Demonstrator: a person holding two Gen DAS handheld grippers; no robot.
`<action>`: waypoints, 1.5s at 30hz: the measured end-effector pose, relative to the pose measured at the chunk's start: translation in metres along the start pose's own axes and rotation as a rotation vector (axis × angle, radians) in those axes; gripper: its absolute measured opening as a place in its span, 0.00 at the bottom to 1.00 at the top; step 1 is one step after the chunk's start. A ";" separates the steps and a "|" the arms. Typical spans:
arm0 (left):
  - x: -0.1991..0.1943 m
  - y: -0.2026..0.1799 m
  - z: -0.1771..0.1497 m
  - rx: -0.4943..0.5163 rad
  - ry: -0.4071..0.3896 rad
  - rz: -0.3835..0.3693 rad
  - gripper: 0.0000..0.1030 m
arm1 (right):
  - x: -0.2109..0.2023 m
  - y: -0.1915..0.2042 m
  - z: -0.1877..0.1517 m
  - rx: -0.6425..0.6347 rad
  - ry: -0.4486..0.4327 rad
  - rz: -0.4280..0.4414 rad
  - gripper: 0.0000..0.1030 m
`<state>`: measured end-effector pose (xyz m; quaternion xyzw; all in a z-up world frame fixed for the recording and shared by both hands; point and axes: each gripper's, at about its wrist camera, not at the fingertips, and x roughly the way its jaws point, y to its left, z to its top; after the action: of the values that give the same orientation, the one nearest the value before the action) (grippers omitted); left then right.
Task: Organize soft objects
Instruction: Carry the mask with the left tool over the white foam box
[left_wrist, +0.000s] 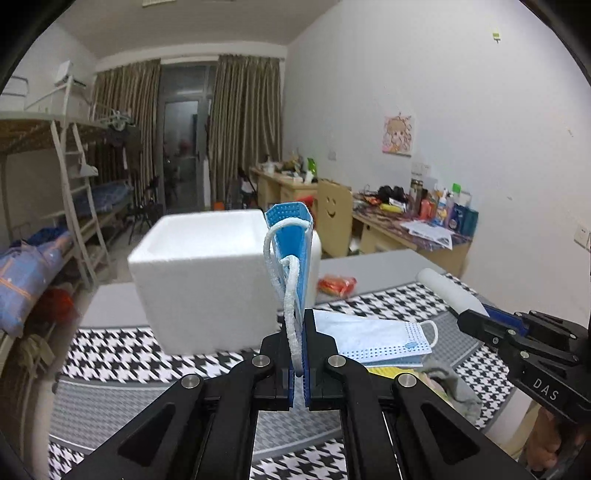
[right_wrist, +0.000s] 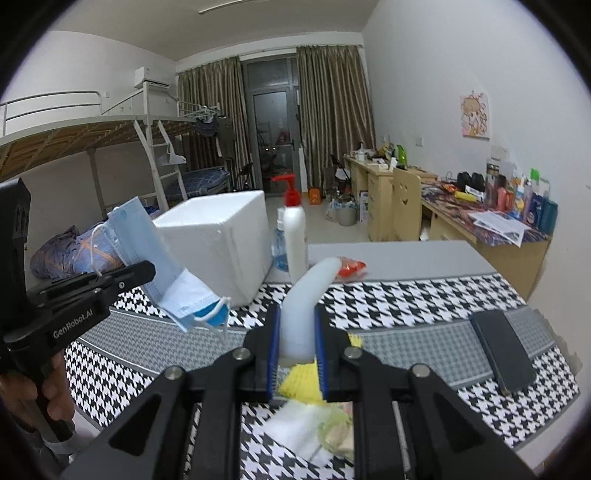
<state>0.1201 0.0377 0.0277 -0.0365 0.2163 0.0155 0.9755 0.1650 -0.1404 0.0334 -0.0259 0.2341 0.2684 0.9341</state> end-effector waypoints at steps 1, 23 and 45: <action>-0.001 0.002 0.003 -0.001 -0.007 0.006 0.03 | 0.001 0.002 0.003 -0.003 0.000 0.005 0.20; -0.003 0.035 0.062 -0.008 -0.124 0.132 0.03 | 0.012 0.044 0.057 -0.102 -0.064 0.068 0.20; 0.035 0.065 0.097 -0.019 -0.145 0.262 0.03 | 0.049 0.071 0.101 -0.140 -0.080 0.060 0.20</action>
<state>0.1896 0.1103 0.0966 -0.0162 0.1480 0.1473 0.9778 0.2079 -0.0380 0.1060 -0.0735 0.1780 0.3130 0.9300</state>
